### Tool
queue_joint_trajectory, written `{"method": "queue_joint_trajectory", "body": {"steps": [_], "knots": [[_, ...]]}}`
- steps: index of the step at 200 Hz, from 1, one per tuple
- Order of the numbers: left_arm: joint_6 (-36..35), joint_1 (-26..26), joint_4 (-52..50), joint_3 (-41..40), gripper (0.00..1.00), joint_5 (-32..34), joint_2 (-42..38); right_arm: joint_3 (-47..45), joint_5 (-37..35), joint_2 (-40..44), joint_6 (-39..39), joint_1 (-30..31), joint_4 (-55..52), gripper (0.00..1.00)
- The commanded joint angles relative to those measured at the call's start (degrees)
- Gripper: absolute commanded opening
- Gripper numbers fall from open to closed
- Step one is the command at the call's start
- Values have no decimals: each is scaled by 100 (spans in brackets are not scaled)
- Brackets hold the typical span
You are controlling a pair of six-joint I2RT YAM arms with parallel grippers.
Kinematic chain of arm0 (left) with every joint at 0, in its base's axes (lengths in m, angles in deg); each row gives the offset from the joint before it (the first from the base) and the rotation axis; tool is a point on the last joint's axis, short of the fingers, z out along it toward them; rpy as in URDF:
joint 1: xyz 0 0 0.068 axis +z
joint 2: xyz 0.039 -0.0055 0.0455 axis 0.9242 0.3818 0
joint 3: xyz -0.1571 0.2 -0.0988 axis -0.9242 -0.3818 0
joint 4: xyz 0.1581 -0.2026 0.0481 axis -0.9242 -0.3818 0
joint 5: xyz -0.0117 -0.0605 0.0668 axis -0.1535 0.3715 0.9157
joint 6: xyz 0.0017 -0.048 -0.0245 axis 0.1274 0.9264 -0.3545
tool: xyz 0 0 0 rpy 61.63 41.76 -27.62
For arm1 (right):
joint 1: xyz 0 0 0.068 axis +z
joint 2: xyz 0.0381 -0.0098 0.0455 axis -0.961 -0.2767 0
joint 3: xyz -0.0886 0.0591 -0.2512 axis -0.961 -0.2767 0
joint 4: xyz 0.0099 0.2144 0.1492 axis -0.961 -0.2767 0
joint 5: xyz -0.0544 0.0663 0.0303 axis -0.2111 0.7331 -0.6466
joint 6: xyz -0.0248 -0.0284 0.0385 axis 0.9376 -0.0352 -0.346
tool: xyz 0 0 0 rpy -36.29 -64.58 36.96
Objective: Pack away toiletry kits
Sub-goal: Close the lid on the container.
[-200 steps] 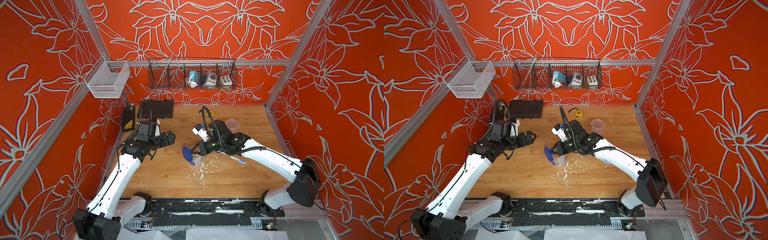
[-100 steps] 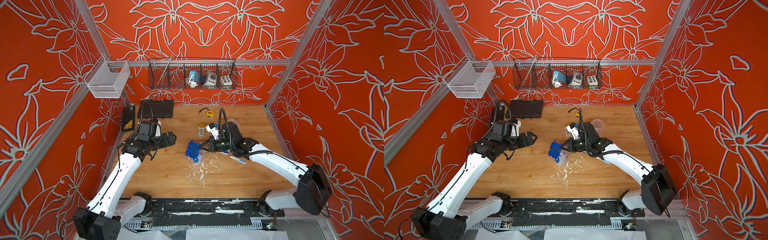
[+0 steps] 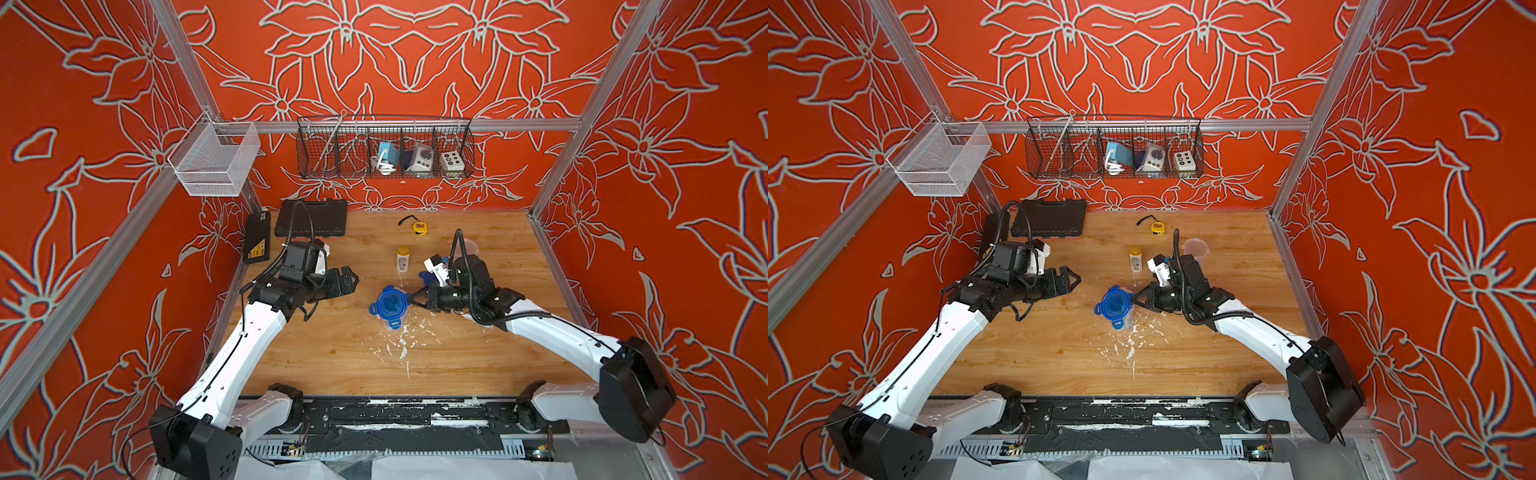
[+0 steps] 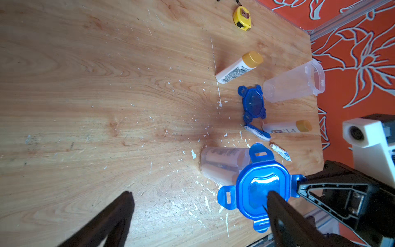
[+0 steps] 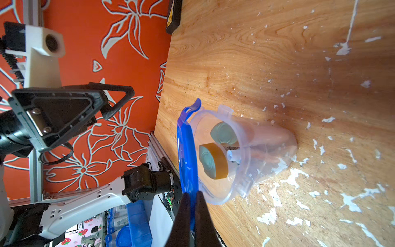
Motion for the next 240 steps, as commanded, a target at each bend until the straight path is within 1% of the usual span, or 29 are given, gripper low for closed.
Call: {"method": "queue_joint_trajectory", "body": {"steps": [1, 35, 58, 73, 93, 126, 200, 229, 240], "knots": [[47, -83, -61, 15, 96, -454, 115, -194, -155, 109, -269, -59, 443, 0], [284, -124, 100, -129, 98, -914, 148, -411, -346, 14, -486, -70, 919, 0], [435, -169, 203, -216, 98, -1160, 162, -378, -261, -266, -609, -63, 1280, 0], [535, -182, 287, -309, 98, -1332, 167, -410, -330, -296, -680, -70, 1407, 0], [644, -248, 400, -513, 98, -1500, 183, -427, -384, -279, -677, -70, 1409, 0], [680, -330, 611, -843, 98, -1501, 193, -449, -427, -178, -622, -70, 1269, 0], [1333, -472, 2378, -1397, 98, -2176, 496, -453, -436, -93, -547, -67, 1024, 0], [1377, -522, 2634, -1502, 98, -2165, 664, -445, -445, -86, -492, -78, 884, 0], [1390, -538, 2679, -1487, 97, -2180, 725, -439, -463, -72, -464, -85, 822, 0]]}}
